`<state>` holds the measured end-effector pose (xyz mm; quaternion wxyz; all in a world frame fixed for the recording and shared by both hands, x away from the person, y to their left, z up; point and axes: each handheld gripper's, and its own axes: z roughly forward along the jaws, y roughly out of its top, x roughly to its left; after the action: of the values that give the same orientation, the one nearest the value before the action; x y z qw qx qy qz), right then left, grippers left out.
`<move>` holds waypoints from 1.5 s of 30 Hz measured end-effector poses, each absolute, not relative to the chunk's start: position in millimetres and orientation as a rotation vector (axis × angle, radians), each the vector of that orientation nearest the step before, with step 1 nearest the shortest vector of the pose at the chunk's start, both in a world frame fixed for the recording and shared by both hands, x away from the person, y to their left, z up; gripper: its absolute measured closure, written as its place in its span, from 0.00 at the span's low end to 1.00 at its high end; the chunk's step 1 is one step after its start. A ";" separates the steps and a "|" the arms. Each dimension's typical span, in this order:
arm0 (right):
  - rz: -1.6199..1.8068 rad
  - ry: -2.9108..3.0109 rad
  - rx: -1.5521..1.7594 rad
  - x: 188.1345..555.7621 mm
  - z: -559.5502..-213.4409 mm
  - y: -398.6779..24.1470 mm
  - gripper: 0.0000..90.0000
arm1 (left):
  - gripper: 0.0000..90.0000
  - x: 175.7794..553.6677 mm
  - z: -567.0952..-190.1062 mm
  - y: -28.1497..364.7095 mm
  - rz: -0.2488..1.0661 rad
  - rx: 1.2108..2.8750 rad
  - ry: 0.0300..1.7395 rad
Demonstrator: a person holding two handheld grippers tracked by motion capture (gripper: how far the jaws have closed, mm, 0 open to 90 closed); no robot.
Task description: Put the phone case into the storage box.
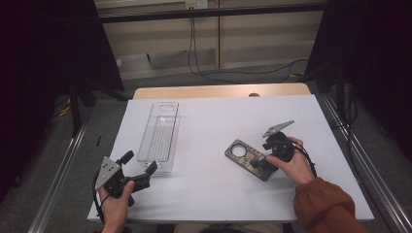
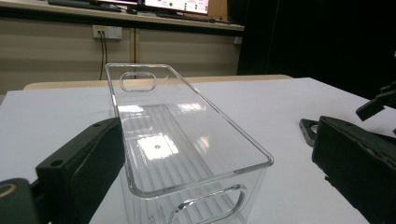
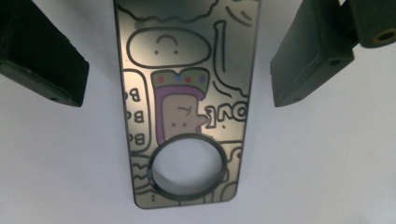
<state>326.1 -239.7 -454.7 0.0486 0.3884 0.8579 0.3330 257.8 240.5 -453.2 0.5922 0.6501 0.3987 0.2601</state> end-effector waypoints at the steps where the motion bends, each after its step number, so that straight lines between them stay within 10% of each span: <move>1: 0.991 2.629 1.177 328.4 -456.9 -240.0 0.07 | 0.03 258.3 -453.5 240.5 0.611 1.520 0.931; 45: 0.618 2.872 1.117 359.1 -463.8 -201.3 0.05 | 0.03 258.0 -453.8 240.4 0.596 1.514 0.932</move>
<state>359.1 -201.3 -463.8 -0.0005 0.3556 0.9137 0.1966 258.0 240.4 -453.8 0.5917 0.6510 0.4008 0.2560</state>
